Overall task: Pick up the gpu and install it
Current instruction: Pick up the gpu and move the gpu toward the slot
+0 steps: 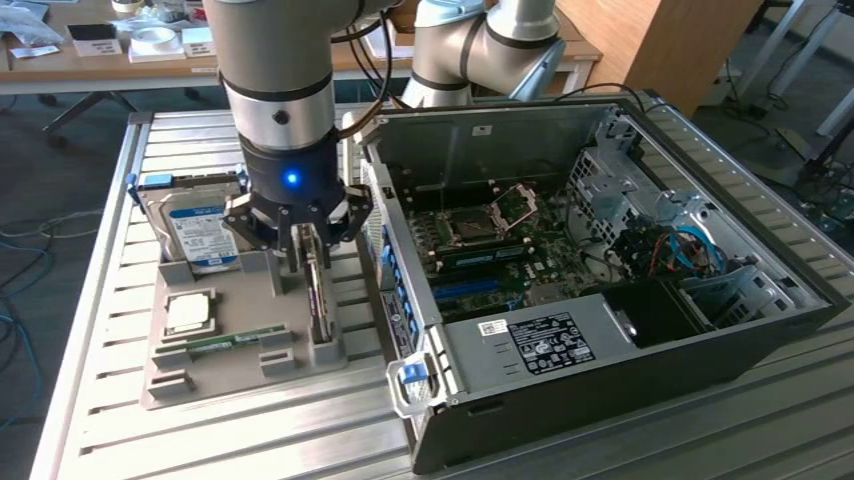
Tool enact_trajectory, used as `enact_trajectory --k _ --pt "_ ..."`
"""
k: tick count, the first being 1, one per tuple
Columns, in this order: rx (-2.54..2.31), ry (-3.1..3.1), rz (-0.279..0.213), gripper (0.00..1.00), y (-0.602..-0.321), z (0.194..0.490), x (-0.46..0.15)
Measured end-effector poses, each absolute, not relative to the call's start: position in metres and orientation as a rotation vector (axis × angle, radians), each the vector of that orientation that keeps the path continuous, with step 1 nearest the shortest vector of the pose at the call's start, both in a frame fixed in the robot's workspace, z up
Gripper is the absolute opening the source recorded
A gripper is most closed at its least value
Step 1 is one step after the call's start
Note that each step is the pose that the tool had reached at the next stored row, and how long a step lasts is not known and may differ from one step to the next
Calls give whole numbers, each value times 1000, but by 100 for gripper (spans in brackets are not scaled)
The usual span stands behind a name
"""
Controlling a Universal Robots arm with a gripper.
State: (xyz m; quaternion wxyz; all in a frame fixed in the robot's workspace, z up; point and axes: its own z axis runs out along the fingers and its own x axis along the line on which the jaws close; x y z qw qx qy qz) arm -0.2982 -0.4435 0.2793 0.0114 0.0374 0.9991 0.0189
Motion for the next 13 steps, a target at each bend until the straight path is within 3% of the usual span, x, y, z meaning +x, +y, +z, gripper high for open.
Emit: enact_trajectory --k 13 --pt "117 3116 56 42 -444 262 -298"
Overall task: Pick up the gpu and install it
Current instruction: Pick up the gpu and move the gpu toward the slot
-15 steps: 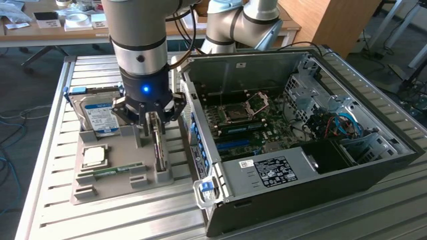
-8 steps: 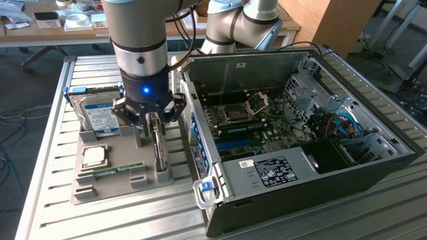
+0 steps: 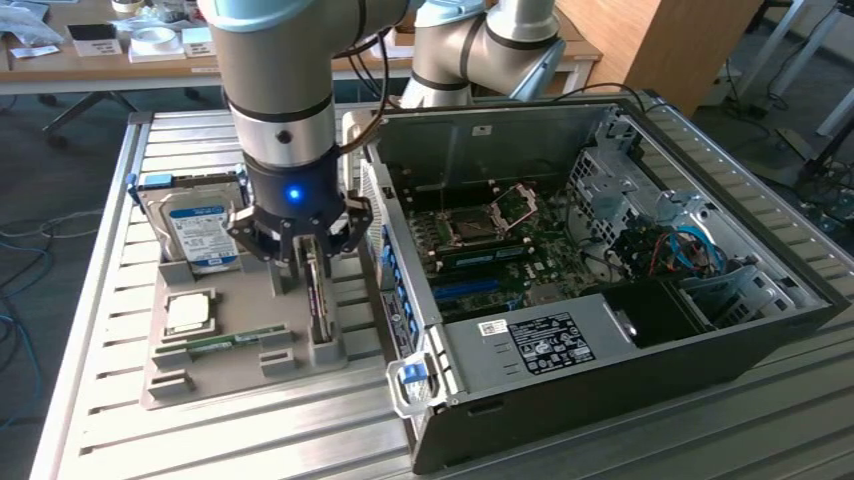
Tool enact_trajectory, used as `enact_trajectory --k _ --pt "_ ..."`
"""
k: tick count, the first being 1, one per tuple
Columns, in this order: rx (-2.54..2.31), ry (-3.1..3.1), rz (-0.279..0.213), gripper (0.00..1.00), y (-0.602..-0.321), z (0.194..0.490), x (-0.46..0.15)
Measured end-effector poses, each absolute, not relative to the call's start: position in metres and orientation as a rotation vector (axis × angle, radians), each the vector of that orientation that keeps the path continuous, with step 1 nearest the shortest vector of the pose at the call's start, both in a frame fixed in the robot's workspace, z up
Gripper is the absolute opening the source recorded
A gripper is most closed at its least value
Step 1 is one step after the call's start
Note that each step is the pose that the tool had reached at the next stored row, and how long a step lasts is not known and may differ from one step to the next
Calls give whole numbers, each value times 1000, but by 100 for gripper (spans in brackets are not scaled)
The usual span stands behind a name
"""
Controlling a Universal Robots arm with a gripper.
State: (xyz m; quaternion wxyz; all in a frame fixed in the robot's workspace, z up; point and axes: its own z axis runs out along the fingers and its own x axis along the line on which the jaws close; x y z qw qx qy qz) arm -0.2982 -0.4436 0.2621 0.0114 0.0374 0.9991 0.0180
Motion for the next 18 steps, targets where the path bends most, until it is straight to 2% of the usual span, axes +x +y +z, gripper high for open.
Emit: enact_trajectory --k 18 --pt "116 3116 55 42 -442 242 -301"
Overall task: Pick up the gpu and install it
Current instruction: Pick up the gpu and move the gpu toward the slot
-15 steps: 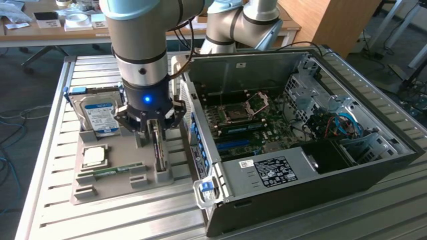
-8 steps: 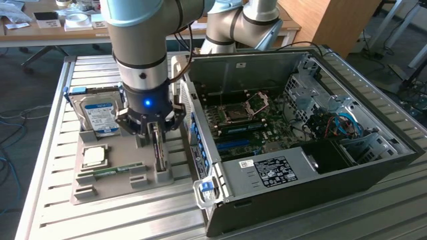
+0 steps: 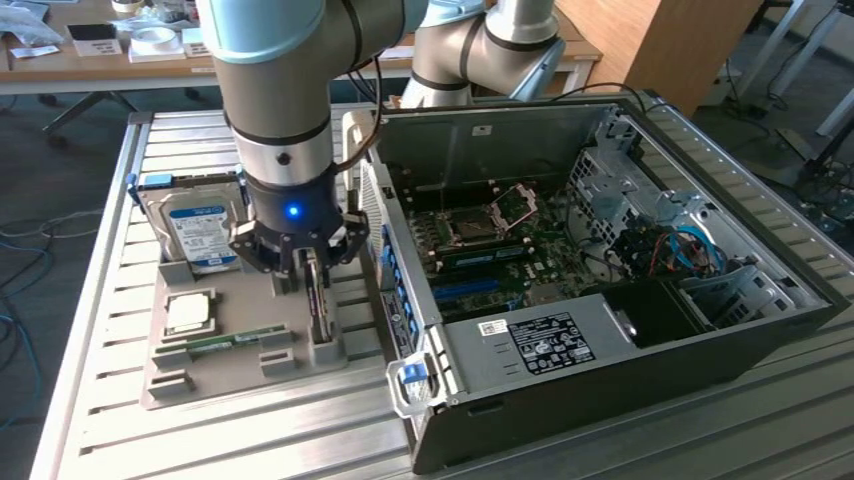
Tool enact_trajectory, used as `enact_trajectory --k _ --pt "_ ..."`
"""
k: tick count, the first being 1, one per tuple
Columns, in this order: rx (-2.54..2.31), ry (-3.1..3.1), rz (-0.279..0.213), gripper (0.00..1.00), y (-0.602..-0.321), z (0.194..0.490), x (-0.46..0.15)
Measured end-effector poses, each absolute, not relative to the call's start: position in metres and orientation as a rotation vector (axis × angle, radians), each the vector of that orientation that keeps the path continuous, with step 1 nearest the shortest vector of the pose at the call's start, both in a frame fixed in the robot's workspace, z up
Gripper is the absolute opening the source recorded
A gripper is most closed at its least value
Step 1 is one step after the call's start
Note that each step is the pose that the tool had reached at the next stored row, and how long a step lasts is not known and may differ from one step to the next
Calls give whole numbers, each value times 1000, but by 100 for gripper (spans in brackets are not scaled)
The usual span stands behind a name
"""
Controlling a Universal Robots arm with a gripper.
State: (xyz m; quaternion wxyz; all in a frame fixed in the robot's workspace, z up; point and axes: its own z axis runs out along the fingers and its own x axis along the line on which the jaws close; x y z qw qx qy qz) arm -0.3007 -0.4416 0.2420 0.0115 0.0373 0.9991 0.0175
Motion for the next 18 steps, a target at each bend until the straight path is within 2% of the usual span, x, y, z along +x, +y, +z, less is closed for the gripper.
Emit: enact_trajectory --k 18 --pt "117 3116 55 42 -439 236 -298"
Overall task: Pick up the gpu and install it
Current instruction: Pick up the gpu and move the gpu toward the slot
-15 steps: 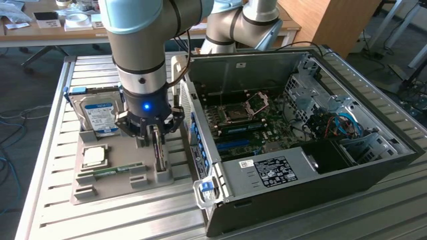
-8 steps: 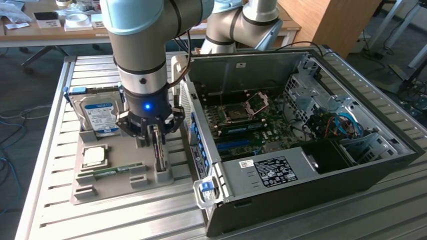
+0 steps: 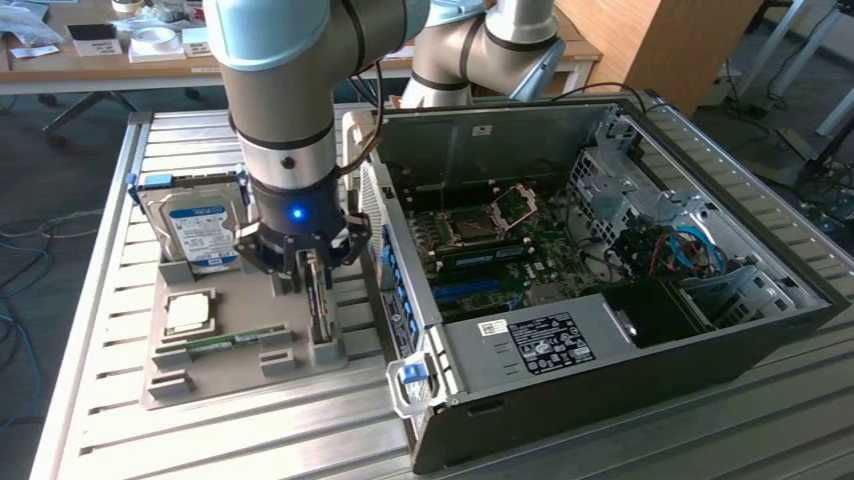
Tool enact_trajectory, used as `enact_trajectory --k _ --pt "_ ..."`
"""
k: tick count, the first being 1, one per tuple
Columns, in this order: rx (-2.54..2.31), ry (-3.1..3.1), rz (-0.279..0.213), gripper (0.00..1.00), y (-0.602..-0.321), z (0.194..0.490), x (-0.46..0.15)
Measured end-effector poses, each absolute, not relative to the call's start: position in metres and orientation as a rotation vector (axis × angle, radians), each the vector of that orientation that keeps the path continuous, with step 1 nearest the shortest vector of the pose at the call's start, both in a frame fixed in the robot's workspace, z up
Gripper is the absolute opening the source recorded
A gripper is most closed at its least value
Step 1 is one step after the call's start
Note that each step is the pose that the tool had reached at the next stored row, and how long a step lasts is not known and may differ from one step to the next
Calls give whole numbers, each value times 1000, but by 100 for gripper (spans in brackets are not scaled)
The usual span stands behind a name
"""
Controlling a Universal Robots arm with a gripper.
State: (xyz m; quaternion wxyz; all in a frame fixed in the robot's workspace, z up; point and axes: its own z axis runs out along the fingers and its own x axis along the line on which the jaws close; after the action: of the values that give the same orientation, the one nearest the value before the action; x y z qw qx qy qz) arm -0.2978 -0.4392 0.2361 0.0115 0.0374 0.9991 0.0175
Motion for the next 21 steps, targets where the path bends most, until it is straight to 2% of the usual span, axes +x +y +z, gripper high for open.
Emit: enact_trajectory --k 21 --pt "116 3116 55 42 -436 226 -300"
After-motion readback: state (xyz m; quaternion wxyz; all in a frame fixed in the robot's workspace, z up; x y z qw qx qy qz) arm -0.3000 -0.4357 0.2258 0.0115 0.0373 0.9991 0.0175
